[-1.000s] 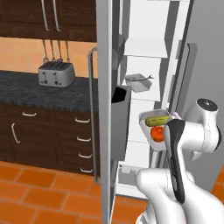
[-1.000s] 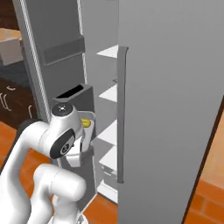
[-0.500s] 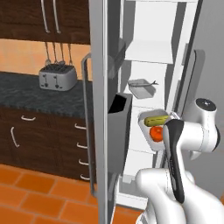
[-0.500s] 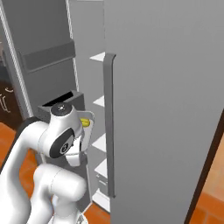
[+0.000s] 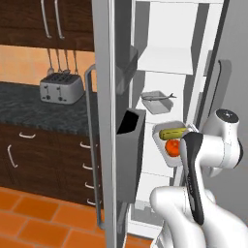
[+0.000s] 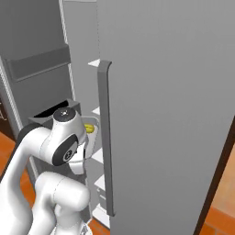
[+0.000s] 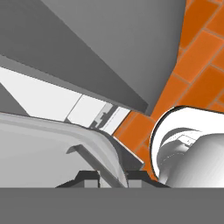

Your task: Take the meat container that has the fish and place it on the second highest rack of the freezer. Then take the vegetable container that has the squash and cucumber and place it on the highest rack of the freezer.

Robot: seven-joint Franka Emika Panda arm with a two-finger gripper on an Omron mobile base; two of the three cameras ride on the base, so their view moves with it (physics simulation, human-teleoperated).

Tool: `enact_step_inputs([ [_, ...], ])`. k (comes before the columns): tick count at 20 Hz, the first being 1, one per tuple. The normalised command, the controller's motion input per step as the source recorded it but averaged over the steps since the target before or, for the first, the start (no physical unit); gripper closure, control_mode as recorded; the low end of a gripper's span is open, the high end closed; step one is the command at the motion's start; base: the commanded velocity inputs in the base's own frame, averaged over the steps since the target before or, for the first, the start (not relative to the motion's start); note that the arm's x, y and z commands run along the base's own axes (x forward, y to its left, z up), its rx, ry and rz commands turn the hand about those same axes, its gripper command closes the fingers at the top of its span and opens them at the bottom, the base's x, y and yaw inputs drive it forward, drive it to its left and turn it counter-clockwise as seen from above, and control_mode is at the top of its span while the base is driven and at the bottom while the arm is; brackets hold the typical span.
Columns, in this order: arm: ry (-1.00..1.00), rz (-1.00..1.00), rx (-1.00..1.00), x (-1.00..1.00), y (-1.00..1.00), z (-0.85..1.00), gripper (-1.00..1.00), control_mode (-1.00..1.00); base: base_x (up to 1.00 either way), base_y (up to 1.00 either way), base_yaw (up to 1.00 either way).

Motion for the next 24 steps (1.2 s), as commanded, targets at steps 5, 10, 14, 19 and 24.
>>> enact_step_inputs([
  [5, 0.0, 0.0, 0.0, 0.0, 0.0, 0.0, 1.0, 1.0, 0.31, 0.02, -0.06],
  [10, 0.0, 0.0, 0.0, 0.0, 0.0, 0.0, 1.0, 1.0, 0.43, 0.12, -0.16],
  [14, 0.0, 0.0, 0.0, 0.0, 0.0, 0.0, 1.0, 1.0, 0.27, 0.32, -0.2],
  [19, 0.0, 0.0, 0.0, 0.0, 0.0, 0.0, 1.0, 1.0, 0.14, 0.3, -0.2],
  [24, 0.0, 0.0, 0.0, 0.0, 0.0, 0.0, 1.0, 1.0, 0.08, 0.29, -0.2],
])
